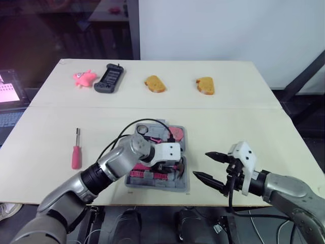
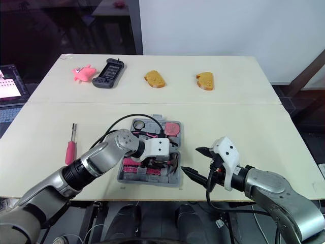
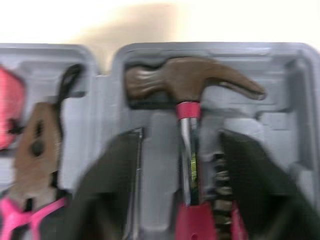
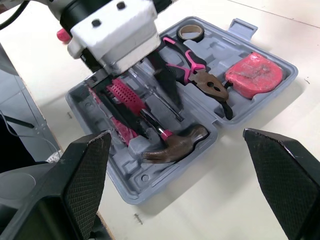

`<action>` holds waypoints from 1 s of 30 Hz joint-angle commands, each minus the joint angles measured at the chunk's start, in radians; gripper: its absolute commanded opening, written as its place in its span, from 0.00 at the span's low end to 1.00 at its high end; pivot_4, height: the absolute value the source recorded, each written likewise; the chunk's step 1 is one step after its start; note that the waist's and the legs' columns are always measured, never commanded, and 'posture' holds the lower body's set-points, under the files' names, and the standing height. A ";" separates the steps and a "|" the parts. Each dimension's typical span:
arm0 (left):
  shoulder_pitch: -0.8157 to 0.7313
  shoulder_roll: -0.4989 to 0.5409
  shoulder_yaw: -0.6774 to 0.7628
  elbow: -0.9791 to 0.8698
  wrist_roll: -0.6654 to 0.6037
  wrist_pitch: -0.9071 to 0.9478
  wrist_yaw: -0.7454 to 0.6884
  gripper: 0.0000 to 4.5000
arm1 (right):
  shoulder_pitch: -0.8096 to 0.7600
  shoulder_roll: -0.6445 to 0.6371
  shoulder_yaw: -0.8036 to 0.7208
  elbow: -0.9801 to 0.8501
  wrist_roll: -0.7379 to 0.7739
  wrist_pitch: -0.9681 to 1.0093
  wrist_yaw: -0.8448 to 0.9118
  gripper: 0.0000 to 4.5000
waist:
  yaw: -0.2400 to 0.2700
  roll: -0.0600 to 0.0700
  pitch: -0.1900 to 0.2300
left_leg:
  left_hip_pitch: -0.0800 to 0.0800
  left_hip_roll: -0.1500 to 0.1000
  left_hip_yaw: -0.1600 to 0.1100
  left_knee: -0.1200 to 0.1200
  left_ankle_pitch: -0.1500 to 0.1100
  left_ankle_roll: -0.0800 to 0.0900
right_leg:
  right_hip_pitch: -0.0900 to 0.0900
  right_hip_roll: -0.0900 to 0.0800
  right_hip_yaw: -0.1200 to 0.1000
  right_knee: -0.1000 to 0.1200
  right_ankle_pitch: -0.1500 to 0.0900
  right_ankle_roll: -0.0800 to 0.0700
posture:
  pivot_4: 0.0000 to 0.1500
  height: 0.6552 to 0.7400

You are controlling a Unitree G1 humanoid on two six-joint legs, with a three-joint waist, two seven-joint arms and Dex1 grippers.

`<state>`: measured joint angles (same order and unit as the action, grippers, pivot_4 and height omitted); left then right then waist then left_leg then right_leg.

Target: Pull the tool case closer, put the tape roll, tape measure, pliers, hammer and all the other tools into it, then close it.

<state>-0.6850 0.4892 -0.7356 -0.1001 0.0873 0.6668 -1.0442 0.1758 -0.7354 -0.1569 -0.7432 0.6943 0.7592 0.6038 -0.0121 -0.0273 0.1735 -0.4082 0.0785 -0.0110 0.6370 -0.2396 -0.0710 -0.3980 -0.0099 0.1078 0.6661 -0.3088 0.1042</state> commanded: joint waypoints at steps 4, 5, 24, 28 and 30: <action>-0.008 0.044 0.058 -0.085 -0.017 0.007 -0.045 0.90 | -0.019 0.007 0.008 -0.031 0.018 -0.004 -0.003 1.00 | 0.000 0.000 0.000 | 0.000 0.000 0.000 0.000 0.000 0.000 | 0.000 0.000 0.000 0.000 0.000 0.000 | 1.00 1.00; -0.004 0.058 0.076 -0.093 -0.025 0.002 -0.051 0.90 | -0.020 0.007 0.009 -0.029 0.016 -0.005 -0.004 1.00 | 0.000 0.000 0.000 | 0.000 0.000 0.000 0.000 0.000 0.000 | 0.000 0.000 0.000 0.000 0.000 0.000 | 1.00 1.00; 0.192 0.122 0.314 -0.113 -0.212 -0.079 -0.061 0.02 | -0.031 0.017 0.021 -0.026 0.010 -0.007 -0.022 1.00 | 0.001 0.000 0.000 | -0.001 0.000 0.000 0.002 0.000 0.000 | 0.001 0.000 0.000 0.000 0.000 0.000 | 1.00 1.00; 0.220 0.111 0.298 -0.091 -0.196 -0.092 -0.037 0.02 | -0.030 0.016 0.020 -0.026 0.009 -0.005 -0.026 1.00 | -0.002 0.000 0.000 | 0.000 0.000 0.000 0.003 -0.001 0.002 | 0.001 0.000 0.000 0.000 0.000 0.000 | 1.00 1.00; 0.227 0.112 0.291 -0.075 -0.185 -0.104 -0.027 0.02 | -0.029 0.016 0.019 -0.027 0.009 -0.005 -0.028 1.00 | -0.002 0.000 0.000 | 0.000 0.000 0.000 0.003 -0.002 0.003 | 0.001 0.000 0.000 0.000 0.000 0.000 | 1.00 1.00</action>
<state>-0.4666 0.6035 -0.4448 -0.1777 -0.1104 0.5896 -1.0818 0.1510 -0.7255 -0.1266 -0.7432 0.6926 0.7592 0.5789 -0.0141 -0.0269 0.1733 -0.4085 0.0787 -0.0113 0.6396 -0.2411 -0.0683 -0.3974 -0.0099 0.1075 0.6664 -0.3088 0.1042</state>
